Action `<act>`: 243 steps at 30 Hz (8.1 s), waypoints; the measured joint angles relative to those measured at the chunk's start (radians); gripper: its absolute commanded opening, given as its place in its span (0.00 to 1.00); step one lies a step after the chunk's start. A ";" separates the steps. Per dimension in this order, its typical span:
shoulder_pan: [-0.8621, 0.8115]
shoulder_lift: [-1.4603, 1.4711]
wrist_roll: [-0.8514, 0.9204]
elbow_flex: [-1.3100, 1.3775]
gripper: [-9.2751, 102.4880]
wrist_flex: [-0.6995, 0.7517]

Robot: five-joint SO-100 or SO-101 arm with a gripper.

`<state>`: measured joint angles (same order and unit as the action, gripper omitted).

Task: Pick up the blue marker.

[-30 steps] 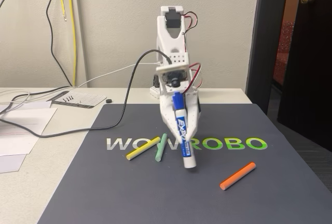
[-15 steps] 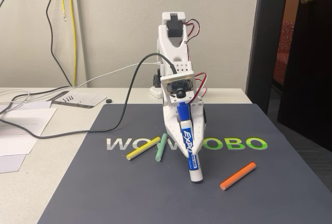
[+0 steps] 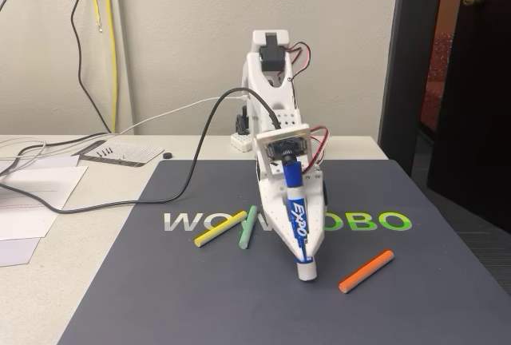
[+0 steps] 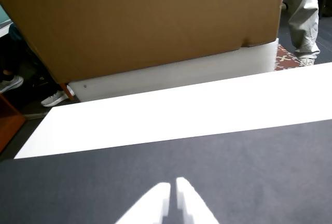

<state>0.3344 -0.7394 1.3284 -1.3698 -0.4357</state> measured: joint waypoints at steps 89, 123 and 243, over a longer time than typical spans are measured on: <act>-0.126 -1.100 0.457 -0.848 0.39 0.699; -0.040 -0.609 0.600 -0.219 0.39 1.281; 0.147 -0.865 -0.448 0.051 0.08 1.703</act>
<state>0.4817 -1.6045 0.8805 -1.3192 1.2671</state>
